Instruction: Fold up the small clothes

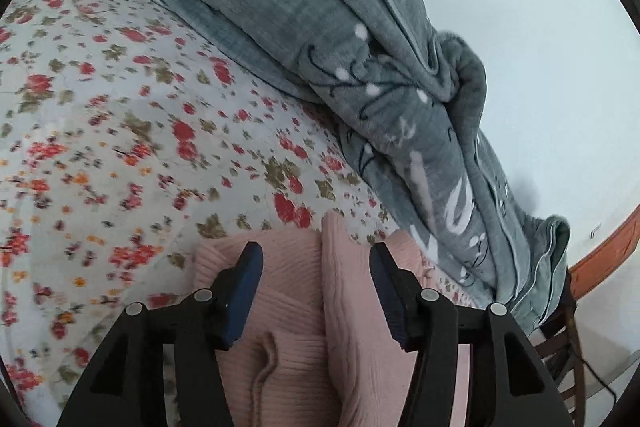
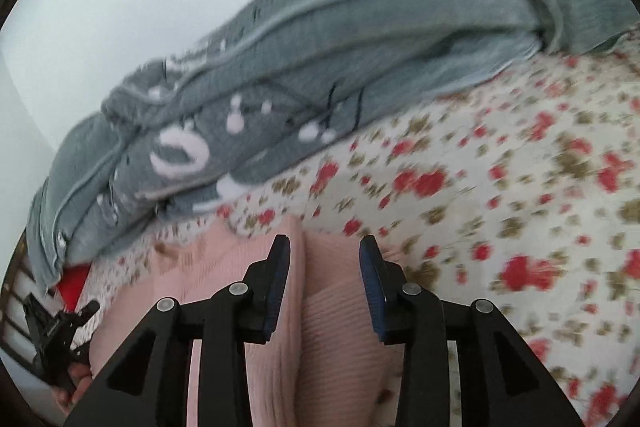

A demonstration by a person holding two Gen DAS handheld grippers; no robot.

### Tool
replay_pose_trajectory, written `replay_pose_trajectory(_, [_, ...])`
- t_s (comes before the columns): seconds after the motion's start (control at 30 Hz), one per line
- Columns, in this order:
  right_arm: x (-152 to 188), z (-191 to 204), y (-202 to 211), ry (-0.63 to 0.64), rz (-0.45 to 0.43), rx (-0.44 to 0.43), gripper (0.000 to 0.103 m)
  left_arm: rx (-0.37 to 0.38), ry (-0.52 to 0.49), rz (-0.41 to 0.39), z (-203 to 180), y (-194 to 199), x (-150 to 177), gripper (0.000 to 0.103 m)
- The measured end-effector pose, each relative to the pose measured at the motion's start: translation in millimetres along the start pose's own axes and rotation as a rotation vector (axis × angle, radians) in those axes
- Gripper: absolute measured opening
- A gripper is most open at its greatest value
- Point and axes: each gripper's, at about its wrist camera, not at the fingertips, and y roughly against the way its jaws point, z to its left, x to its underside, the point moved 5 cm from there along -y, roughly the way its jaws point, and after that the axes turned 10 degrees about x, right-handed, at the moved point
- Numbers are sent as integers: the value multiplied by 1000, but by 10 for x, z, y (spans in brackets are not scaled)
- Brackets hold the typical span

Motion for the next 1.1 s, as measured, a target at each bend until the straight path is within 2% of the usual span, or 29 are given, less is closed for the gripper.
replay_pose_trajectory(0.07, [-86,-75,236,-34,-77,28,40,-20,13,24,39,41,-48,60])
replay_pose_trajectory(0.2, [-108,-14,557,6,-45,10,43,16,76,72,119,185,14,60])
replay_pose_trajectory(0.33, [155,199,879,143,-63,15,43,-112,-7,95,148,513,233,62])
replay_pose_trajectory(0.47, [537,311,1007,301,-47,72,44,-98,-76,153,98,822,498,62])
replay_pose_trajectory(0.53, [687,256,1004,344,-18,86,47,-85,-100,173,67,906,582,63])
replay_pose_trajectory(0.6, [757,159,974,327,35,49,53,-57,-100,183,37,944,630,63])
replay_pose_trajectory(0.67, [784,16,913,268,105,-14,70,-9,-76,192,16,923,638,64])
replay_pose_trajectory(0.8, [676,-235,792,133,171,-59,72,9,-35,200,29,785,570,65])
replay_pose_trajectory(0.97, [620,-256,532,105,263,-100,74,39,9,237,68,546,501,65])
replay_pose_trajectory(1.1, [588,-202,358,86,313,-146,75,129,59,245,70,451,447,66])
